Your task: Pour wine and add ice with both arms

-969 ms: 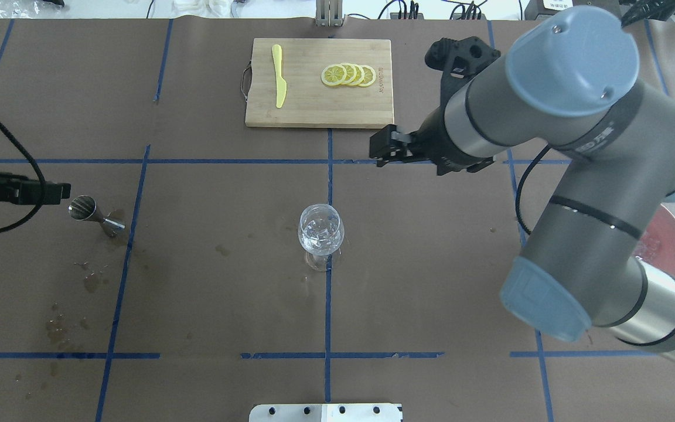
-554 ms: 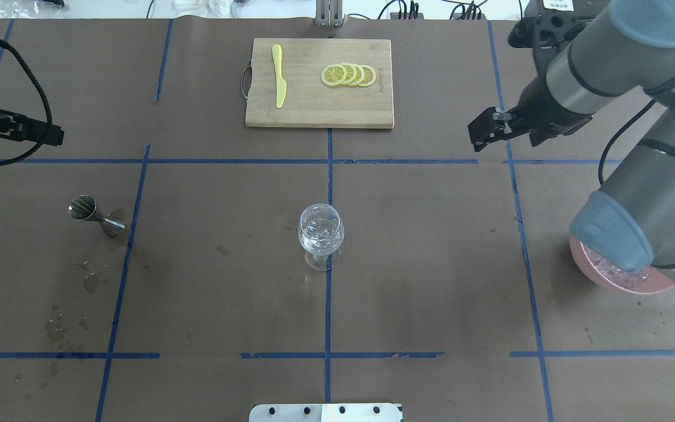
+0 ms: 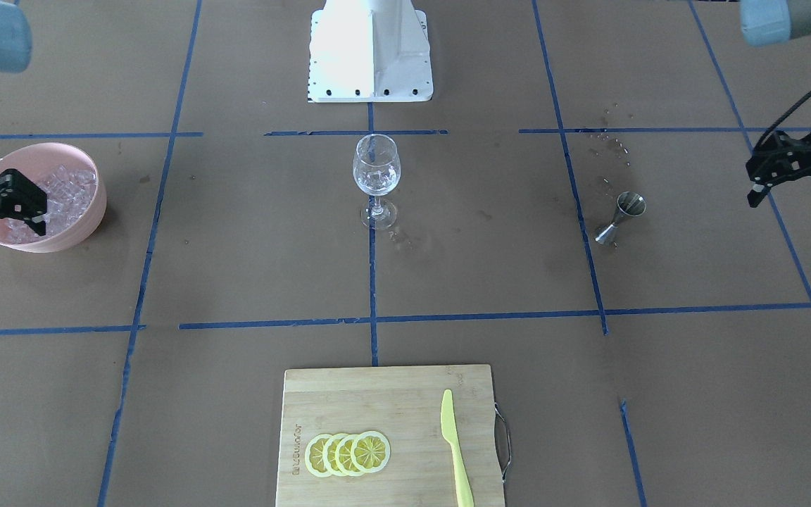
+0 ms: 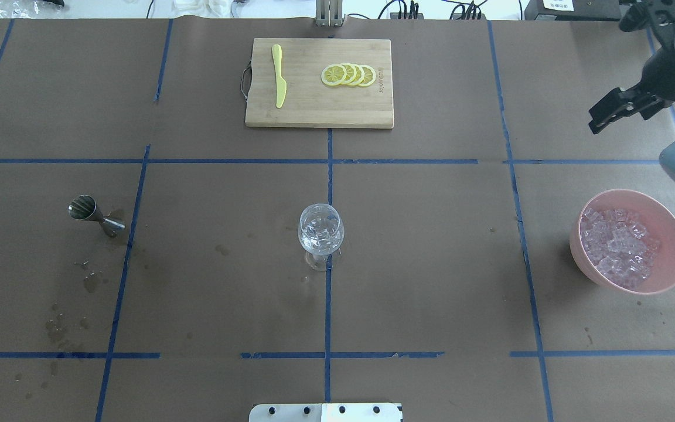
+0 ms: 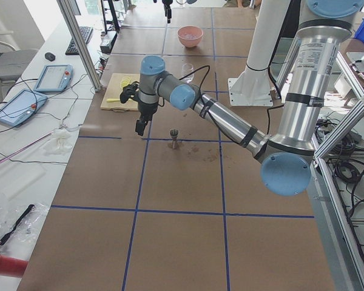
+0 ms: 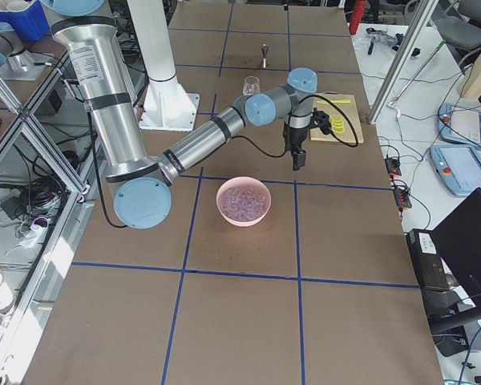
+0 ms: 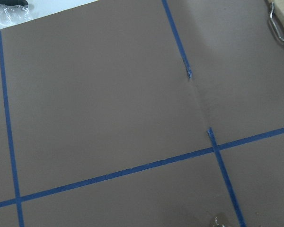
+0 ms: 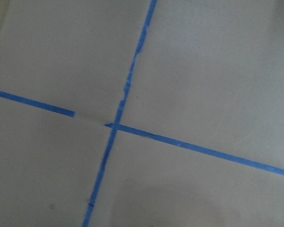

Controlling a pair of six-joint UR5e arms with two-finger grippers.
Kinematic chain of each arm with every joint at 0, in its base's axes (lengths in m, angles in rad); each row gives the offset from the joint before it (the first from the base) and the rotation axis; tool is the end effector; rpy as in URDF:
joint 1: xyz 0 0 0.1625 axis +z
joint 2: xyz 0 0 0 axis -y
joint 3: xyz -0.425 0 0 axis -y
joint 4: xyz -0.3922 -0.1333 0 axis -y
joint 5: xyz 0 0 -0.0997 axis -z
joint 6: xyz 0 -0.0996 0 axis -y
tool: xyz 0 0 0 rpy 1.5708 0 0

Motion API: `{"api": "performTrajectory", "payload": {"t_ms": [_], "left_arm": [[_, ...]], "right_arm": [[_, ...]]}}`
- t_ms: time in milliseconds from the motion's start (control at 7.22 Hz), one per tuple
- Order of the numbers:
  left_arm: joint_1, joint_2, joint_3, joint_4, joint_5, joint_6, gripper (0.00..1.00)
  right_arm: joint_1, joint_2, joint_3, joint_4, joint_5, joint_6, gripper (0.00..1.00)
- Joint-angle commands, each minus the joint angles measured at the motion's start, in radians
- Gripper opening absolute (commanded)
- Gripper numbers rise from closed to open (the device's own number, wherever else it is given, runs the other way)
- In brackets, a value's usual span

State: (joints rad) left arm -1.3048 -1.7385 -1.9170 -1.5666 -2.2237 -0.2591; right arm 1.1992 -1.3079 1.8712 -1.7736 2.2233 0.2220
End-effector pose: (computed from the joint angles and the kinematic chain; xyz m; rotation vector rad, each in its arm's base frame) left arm 0.0712 -0.5383 0.4092 0.3088 0.7442 0.1729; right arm -0.1367 -0.5513 0.4024 0.1440 -0.7205 -0.2604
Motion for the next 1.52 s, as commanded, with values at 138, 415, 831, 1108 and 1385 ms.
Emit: {"api": "performTrajectory", "payload": {"t_ms": [138, 415, 831, 1108, 1385], "left_arm": [[-0.184, 0.074, 0.124, 0.005, -0.051, 0.231, 1.0], [-0.232, 0.134, 0.179, 0.005, -0.103, 0.328, 1.0], [-0.255, 0.181, 0.184, 0.043, -0.122, 0.337, 1.0], [-0.257, 0.183, 0.211, 0.097, -0.122, 0.334, 1.0], [-0.258, 0.183, 0.225, 0.097, -0.129, 0.32, 1.0]], "right_arm": [[0.257, -0.076, -0.229, 0.003, 0.102, -0.423, 1.0], [0.312, -0.14, -0.293, 0.014, 0.148, -0.472, 1.0], [0.382, -0.166, -0.307, 0.014, 0.144, -0.466, 1.0], [0.434, -0.207, -0.308, 0.013, 0.179, -0.451, 1.0], [0.459, -0.231, -0.307, 0.014, 0.205, -0.452, 1.0]]}}
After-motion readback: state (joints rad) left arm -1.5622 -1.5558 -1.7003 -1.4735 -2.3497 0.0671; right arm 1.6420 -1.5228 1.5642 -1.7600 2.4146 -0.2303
